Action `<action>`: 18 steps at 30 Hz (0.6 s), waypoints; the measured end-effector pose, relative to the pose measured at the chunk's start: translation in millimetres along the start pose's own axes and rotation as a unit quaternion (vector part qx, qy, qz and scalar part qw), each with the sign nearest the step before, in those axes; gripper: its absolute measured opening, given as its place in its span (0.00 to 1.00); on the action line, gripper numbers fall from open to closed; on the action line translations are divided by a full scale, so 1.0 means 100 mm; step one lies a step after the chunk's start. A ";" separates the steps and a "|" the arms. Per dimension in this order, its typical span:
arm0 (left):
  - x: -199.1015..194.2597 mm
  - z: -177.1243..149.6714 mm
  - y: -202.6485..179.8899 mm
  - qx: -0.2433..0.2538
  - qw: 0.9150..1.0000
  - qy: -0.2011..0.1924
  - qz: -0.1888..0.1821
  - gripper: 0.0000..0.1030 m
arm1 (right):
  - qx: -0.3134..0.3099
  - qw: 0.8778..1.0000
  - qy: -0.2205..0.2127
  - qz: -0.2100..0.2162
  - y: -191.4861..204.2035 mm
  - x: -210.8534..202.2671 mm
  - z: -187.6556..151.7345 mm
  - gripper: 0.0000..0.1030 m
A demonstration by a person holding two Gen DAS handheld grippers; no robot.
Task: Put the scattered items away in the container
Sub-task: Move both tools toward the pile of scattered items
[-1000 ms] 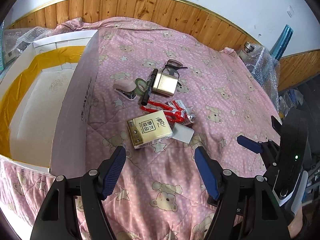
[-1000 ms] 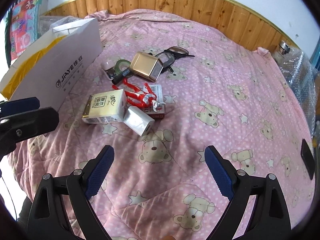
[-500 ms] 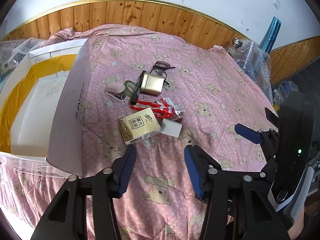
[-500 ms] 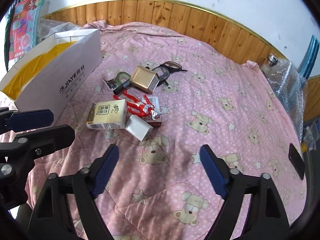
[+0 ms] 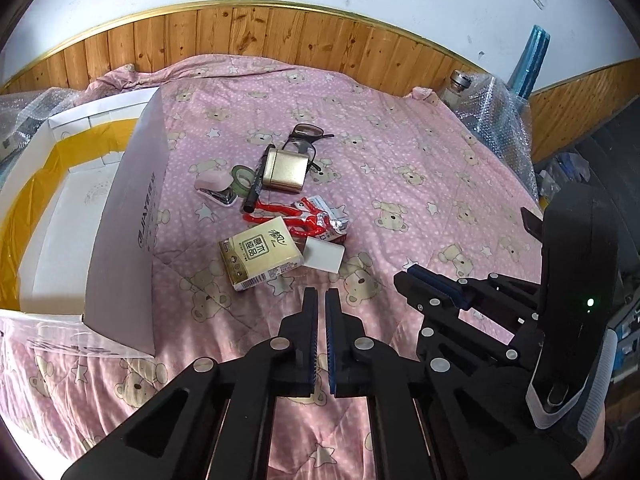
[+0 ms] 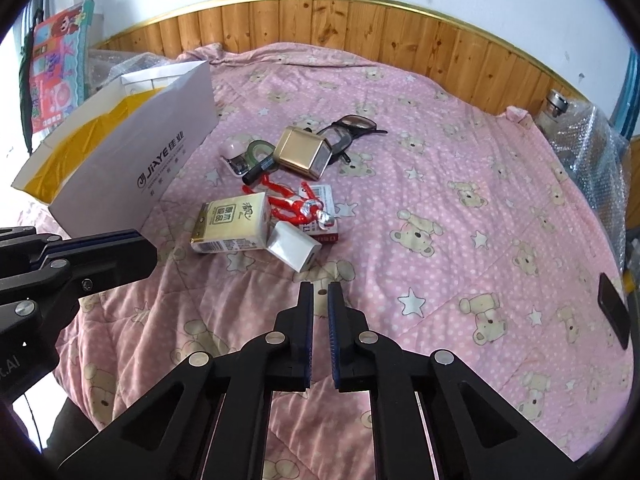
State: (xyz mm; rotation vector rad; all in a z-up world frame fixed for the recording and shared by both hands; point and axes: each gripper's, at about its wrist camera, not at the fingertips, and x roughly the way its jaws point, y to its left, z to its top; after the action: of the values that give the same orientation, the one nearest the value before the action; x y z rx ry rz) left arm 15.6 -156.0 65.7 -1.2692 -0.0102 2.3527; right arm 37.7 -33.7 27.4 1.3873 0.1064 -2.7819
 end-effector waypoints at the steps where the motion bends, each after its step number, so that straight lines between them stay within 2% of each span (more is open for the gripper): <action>1: 0.01 -0.01 -0.01 0.000 1.000 0.001 0.002 0.02 | 0.002 1.000 0.001 0.002 -0.01 0.00 -0.01 0.08; 7: 0.06 -0.02 0.02 -0.012 1.000 0.008 0.008 0.03 | 0.013 1.000 0.002 0.017 -0.04 0.02 0.01 0.10; 8: 0.07 -0.02 0.03 -0.016 1.000 0.009 0.009 0.06 | 0.015 1.000 0.002 0.019 -0.05 0.02 0.01 0.20; 9: 0.08 -0.02 0.05 -0.018 1.000 0.011 0.008 0.06 | 0.018 1.000 0.002 0.022 -0.06 0.03 0.01 0.36; 10: 0.09 -0.02 0.06 -0.022 1.000 0.011 0.008 0.13 | 0.020 1.000 0.001 0.023 -0.06 0.03 0.01 0.44; 11: 0.09 -0.02 0.08 -0.025 1.000 0.011 0.010 0.33 | 0.020 1.000 0.002 0.024 -0.06 0.05 0.01 0.48; 13: 0.09 -0.02 0.12 -0.032 0.999 0.004 0.014 0.62 | 0.020 0.999 0.010 0.028 -0.06 0.10 0.01 0.48; 18: 0.21 0.00 0.16 -0.019 1.000 0.007 0.018 0.63 | 0.022 0.998 0.033 0.040 -0.04 0.30 -0.02 0.48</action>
State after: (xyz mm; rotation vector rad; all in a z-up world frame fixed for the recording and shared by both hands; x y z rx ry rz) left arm -0.5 -162.3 45.7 -1.3145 -0.0289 2.3850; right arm 20.4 -29.5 2.3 1.4605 -0.0095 -2.6911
